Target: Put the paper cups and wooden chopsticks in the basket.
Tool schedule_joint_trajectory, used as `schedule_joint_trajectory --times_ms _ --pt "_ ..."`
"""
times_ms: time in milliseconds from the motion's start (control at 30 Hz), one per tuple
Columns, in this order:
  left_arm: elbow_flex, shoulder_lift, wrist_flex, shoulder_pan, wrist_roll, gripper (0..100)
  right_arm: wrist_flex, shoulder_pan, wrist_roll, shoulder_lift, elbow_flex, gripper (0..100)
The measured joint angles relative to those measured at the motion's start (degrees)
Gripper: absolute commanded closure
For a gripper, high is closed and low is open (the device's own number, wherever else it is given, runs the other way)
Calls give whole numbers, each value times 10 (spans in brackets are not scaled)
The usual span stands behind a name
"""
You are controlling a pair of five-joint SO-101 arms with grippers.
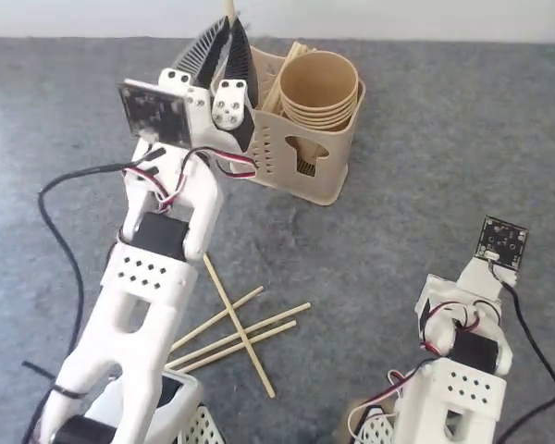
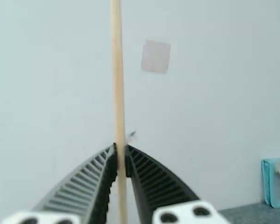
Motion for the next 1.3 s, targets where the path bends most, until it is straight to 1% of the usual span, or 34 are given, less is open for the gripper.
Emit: schedule_joint_trajectory --times_ms 67,233,333,400,533,600,700,800,967,1033,1100,1167,1300 --pt "1 25 -13 -2 0 989 0 0 0 0 0 990" --pt "1 98 -78 -12 0 988 0 0 0 0 0 990" --pt "2 121 -84 -12 0 978 0 0 0 0 0 990" --pt "2 125 -84 -11 0 922 0 0 0 0 0 990" --pt "1 125 -74 -11 0 776 0 0 0 0 0 990" --pt "1 125 -40 -12 0 753 0 0 0 0 0 990" --pt "-21 125 31 -23 0 761 0 0 0 0 0 990" --pt "-53 121 90 -47 0 773 0 0 0 0 0 990" --pt "-65 55 144 -75 0 776 0 0 0 0 0 990" --pt "-69 17 191 -81 0 776 0 0 0 0 0 990" --pt "-76 -25 261 -86 -1 776 0 0 0 0 0 990" --pt "-84 -62 349 -87 -16 776 0 0 0 0 0 990" --pt "-104 -100 558 -120 -56 776 0 0 0 0 0 990"
